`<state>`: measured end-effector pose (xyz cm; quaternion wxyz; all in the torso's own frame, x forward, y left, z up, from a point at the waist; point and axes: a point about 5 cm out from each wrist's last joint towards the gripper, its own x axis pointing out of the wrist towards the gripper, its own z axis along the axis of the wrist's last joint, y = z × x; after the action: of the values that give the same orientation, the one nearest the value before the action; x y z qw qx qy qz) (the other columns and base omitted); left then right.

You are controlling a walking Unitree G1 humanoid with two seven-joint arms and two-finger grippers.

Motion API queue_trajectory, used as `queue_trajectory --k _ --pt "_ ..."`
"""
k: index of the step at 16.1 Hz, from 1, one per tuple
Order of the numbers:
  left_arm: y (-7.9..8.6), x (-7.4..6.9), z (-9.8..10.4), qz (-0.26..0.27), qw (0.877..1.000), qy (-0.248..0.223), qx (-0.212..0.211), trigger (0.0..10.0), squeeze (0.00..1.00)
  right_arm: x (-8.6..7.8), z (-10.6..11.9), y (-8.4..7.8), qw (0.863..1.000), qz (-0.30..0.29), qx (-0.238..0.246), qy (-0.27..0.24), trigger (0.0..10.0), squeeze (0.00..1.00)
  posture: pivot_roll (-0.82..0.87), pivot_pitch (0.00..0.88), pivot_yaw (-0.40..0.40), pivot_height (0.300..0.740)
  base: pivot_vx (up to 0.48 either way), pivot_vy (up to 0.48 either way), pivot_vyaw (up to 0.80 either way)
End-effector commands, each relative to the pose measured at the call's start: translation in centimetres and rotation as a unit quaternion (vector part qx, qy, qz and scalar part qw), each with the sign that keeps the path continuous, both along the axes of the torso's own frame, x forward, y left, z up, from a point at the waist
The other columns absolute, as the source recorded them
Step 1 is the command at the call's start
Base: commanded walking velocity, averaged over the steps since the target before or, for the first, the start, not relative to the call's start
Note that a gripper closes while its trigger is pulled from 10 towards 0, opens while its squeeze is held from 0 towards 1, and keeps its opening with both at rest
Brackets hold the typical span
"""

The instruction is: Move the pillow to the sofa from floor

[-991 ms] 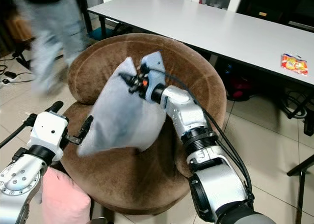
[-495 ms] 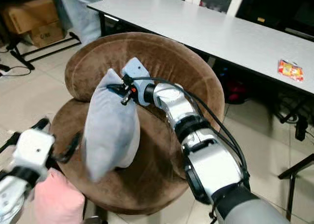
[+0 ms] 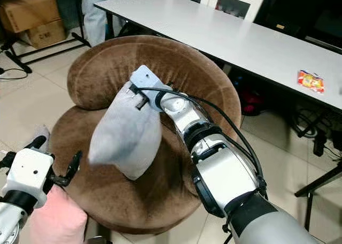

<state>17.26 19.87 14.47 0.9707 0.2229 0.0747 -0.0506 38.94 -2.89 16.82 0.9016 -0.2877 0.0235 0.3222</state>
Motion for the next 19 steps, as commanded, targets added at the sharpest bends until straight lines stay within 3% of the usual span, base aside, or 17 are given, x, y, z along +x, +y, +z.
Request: queue_trajectory --k 1,3,5,6,10,11,12,14,15,17,18,19 --pt "-0.4 0.0 0.2 -0.002 1.000 -0.005 -0.001 10.0 0.00 0.2 1.3 0.5 0.997 0.000 -0.039 -0.066 10.0 0.00 0.15 0.000 -0.158 0.740 0.000 0.000 0.00" --pt "-0.7 0.1 0.1 -0.002 1.000 -0.007 -0.001 10.0 0.00 0.0 0.7 0.8 0.990 0.002 -0.091 -0.112 10.0 0.00 0.15 0.000 -0.163 0.740 0.000 0.000 0.00" --pt "-0.8 0.2 0.1 -0.002 1.000 -0.008 -0.001 10.0 0.00 -0.1 0.3 0.7 0.986 0.005 -0.115 -0.119 10.0 0.00 0.16 0.000 -0.170 0.740 0.000 0.000 0.00" --pt "-0.7 0.2 0.2 0.001 1.000 -0.011 0.000 10.0 0.00 -0.3 -0.2 0.7 0.990 0.010 -0.108 -0.093 10.0 0.00 0.17 0.000 -0.178 0.740 0.000 0.000 0.00" --pt "-0.7 0.1 0.3 0.011 1.000 -0.017 0.001 10.0 0.00 -0.4 0.0 1.5 0.995 0.015 -0.070 -0.068 10.0 0.00 0.18 0.000 -0.195 0.740 0.000 0.000 0.00" --pt "-0.7 0.2 0.3 0.012 1.000 -0.019 0.001 10.0 0.00 -0.2 0.1 1.3 1.000 -0.011 -0.008 -0.024 10.0 0.00 0.19 0.000 -0.200 0.740 0.000 0.000 0.00" --pt "-0.8 0.3 0.4 0.014 1.000 -0.023 0.000 10.0 0.00 0.1 0.4 0.8 0.996 -0.042 0.078 0.030 10.0 0.00 0.19 0.000 -0.203 0.740 0.000 0.000 0.00" --pt "-0.7 0.4 0.6 0.019 0.999 -0.029 -0.002 10.0 0.00 0.4 1.0 0.2 0.983 -0.046 0.160 0.072 10.0 0.00 0.19 0.000 -0.206 0.740 0.000 0.000 0.00" --pt "-0.6 0.7 0.6 0.016 0.999 -0.034 -0.004 10.0 0.00 0.7 2.2 -0.4 0.964 -0.021 0.243 0.101 10.0 0.00 0.18 0.000 -0.199 0.740 0.000 0.000 0.00" --pt "-1.1 1.8 0.6 -0.002 0.999 -0.043 -0.010 10.0 0.00 0.9 2.8 -1.9 0.940 0.006 0.319 0.121 10.0 0.00 0.15 0.000 -0.175 0.740 0.000 0.000 0.00" --pt "-1.2 2.0 0.6 -0.005 0.999 -0.044 -0.011 10.0 0.00 0.9 2.8 -2.1 0.937 0.008 0.327 0.123 10.0 0.00 0.14 0.000 -0.165 0.740 0.000 0.000 0.00" --pt "-1.6 2.9 0.7 -0.023 0.998 -0.050 -0.011 10.0 0.00 0.5 2.6 -3.4 0.923 0.014 0.364 0.124 10.0 0.00 0.10 0.000 -0.119 0.740 0.000 0.000 0.00"
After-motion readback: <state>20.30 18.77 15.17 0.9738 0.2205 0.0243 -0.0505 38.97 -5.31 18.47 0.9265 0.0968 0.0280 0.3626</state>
